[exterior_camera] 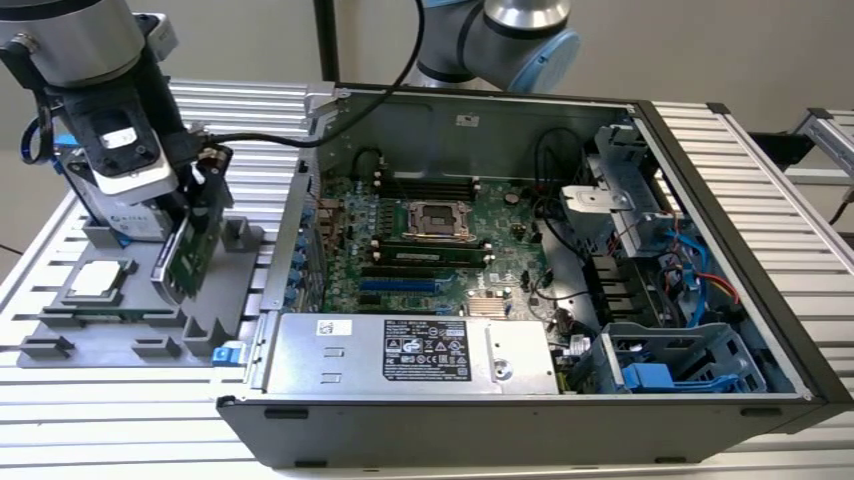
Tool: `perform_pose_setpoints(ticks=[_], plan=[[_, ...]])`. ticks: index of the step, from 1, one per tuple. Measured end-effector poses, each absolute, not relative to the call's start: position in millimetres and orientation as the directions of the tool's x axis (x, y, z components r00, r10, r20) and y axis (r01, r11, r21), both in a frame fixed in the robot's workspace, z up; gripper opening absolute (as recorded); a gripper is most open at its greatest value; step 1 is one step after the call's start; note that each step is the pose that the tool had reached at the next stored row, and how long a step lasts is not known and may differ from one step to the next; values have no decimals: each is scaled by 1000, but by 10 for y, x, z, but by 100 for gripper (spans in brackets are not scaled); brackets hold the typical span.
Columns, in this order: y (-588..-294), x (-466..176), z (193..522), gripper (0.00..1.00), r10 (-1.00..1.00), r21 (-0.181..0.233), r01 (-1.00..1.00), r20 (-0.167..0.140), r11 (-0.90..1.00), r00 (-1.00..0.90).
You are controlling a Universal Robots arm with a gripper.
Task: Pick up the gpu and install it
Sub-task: 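Pick up the gpu and move the gpu toward the slot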
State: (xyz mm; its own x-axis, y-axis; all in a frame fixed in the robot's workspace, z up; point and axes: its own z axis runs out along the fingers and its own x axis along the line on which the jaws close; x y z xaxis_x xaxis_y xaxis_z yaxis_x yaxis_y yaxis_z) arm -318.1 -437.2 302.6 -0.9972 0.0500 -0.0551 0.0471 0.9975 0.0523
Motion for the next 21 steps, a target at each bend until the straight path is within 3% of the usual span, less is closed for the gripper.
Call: perform_pose_setpoints(ticks=[21], plan=[[-4372,-3181,3235,0,50,52,47,-55,998,-997]])
